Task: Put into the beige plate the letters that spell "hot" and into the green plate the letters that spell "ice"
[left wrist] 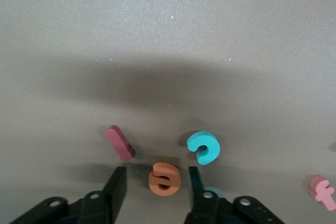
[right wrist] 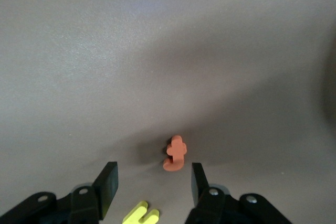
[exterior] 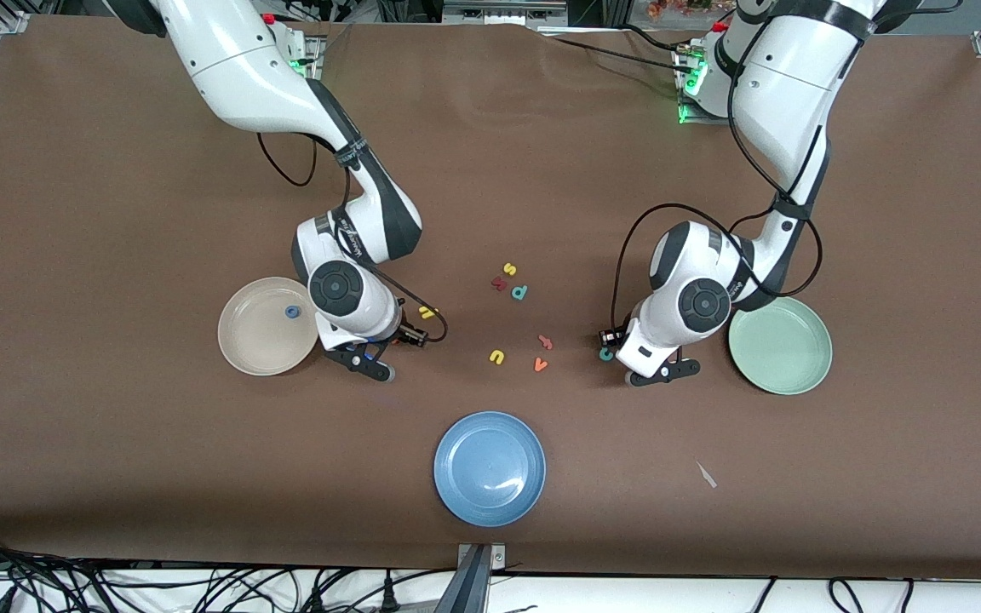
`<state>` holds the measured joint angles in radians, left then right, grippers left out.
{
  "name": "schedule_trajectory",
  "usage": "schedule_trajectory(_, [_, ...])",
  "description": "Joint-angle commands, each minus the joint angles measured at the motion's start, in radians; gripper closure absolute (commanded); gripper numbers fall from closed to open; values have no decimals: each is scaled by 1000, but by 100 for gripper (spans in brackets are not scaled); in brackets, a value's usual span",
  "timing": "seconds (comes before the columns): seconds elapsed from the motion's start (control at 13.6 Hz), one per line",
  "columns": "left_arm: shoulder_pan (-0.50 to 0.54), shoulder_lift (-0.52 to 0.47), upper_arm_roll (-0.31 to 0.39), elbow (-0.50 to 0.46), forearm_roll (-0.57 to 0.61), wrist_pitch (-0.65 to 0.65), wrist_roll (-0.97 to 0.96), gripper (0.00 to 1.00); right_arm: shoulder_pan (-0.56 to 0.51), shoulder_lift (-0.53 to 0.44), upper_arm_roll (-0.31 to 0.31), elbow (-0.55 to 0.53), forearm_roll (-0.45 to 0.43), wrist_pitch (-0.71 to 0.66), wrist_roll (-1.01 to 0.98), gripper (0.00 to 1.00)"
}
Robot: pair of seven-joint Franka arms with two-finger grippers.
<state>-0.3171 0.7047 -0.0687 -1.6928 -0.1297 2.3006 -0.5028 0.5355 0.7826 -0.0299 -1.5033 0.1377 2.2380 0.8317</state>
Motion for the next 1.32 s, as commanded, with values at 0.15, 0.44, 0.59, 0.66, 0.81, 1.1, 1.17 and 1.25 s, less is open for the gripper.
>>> schedule_trajectory(0.15, [-19,9,10,-1,27,19,7,50,3,4,-7,-14,8,22,-2,55])
schedule_trajectory(0.44, [-20,25,10,-2,25,60,1,52,5,4,-8,-24,8,25,0,59])
schedule_trajectory(0.59, [-22,32,9,-2,25,60,1,64,5,4,-8,-28,3,29,0,59])
schedule_trajectory(0.66, [-20,30,9,-2,25,60,1,77,5,4,-8,-28,3,29,0,59])
schedule_trajectory(0.81, [-17,27,9,-1,19,57,-2,93,5,4,-8,-28,3,29,-2,59])
schedule_trajectory(1.1, [12,-29,10,1,19,-14,3,100,5,4,-8,-37,-1,31,-2,59])
schedule_trajectory(1.17, [36,-69,10,2,19,-85,9,100,5,4,-8,-41,-1,31,-3,59])
schedule_trajectory(1.25, [61,-103,10,4,24,-154,15,100,5,4,-10,-44,-1,31,-3,59])
